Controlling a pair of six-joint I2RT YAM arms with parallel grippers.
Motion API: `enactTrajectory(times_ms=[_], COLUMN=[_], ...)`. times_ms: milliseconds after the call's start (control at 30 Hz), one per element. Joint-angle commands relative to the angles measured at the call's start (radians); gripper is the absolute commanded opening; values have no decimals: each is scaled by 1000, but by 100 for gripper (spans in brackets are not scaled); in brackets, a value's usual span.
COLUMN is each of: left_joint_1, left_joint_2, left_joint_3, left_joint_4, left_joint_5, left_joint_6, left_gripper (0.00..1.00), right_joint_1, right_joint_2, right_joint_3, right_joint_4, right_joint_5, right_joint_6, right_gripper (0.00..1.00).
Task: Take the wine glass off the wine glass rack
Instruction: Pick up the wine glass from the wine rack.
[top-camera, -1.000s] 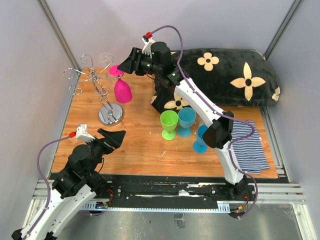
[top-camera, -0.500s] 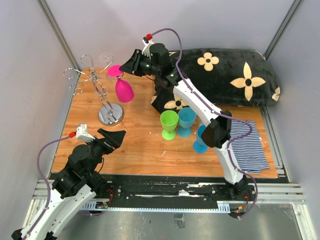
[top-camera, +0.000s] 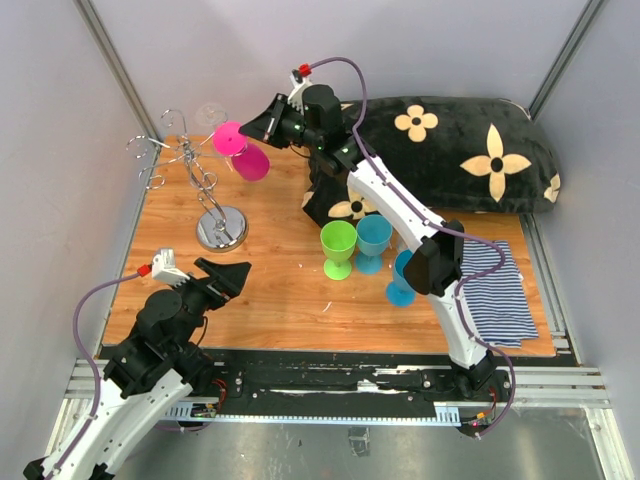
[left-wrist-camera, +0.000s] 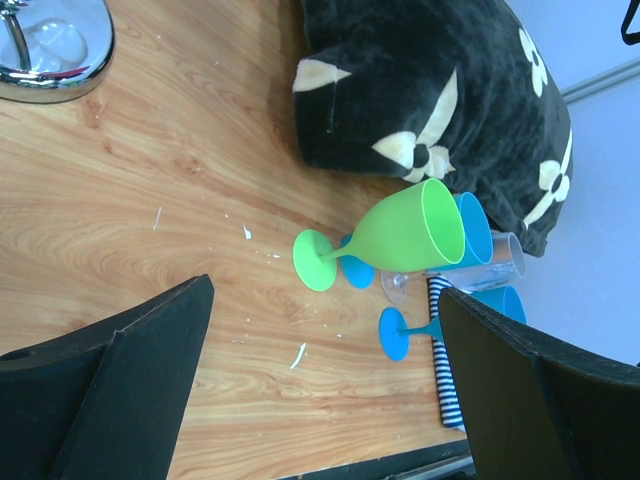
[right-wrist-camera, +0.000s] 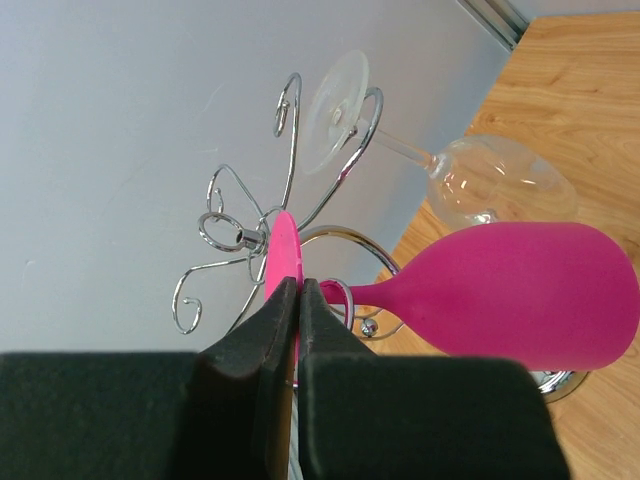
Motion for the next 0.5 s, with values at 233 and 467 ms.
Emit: enactTrajectory(times_ms=[233, 467], left_joint_1=[-2, -2], left_joint_2=[-16, -19], left_joint_3=[27, 24], left_joint_4=[-5, -15], left_joint_5=[-29, -29], left_joint_6=[-9, -19], left_gripper=[100, 100], right_joint_1=[-23, -23], right_joint_2=[-142, -174], right_joint_3=[-113, -147], right_joint_4=[78, 68], right_joint_5=[52, 32], right_joint_6=[85, 103], right_gripper=[1, 1])
